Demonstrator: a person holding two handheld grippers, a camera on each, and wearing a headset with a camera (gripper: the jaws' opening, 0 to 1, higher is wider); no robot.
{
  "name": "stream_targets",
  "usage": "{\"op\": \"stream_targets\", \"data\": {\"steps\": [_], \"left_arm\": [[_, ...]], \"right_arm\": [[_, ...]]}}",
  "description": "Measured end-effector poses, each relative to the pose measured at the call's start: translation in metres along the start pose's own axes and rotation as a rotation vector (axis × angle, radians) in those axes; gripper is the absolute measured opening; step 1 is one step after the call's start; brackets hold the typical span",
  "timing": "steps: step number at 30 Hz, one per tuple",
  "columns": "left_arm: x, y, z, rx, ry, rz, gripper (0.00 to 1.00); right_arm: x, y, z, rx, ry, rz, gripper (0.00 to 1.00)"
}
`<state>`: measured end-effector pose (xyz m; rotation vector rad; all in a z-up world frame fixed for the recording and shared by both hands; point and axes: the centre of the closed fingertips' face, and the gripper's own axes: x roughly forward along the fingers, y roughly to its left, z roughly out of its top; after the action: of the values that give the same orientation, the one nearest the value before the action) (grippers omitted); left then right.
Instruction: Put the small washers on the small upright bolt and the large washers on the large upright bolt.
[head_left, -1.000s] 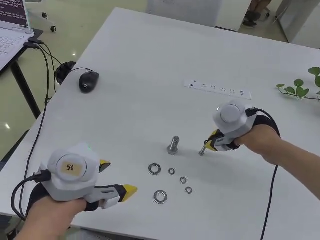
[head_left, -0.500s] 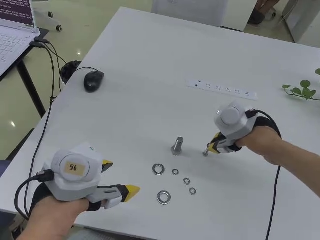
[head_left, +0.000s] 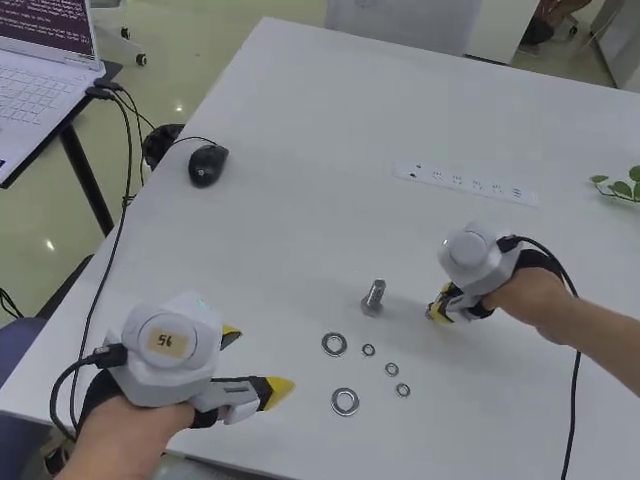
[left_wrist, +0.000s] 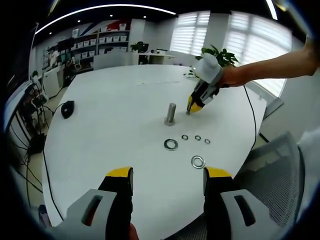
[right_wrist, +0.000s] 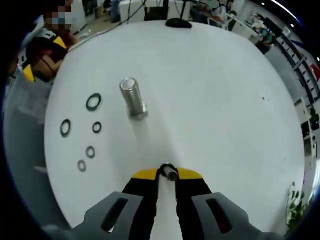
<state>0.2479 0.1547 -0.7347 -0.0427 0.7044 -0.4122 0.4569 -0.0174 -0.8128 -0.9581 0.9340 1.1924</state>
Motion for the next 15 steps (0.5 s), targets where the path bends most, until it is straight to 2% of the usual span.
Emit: {"op": "stream_targets", "data": {"steps": [9,15], "left_arm": [[0.0000,0.0019,0.0023,-0.003,0.000,0.005,0.56],[0.0033,-0.0009,0.0061,0.001,-0.005,0.000,0.56]], "right_arm": [[0.0081,0.0003,-0.0031,0.009,0.009,0.014,0.14],[0.0008,0.0000,-0.0035,0.025,-0.012,0.012,0.17]]}}
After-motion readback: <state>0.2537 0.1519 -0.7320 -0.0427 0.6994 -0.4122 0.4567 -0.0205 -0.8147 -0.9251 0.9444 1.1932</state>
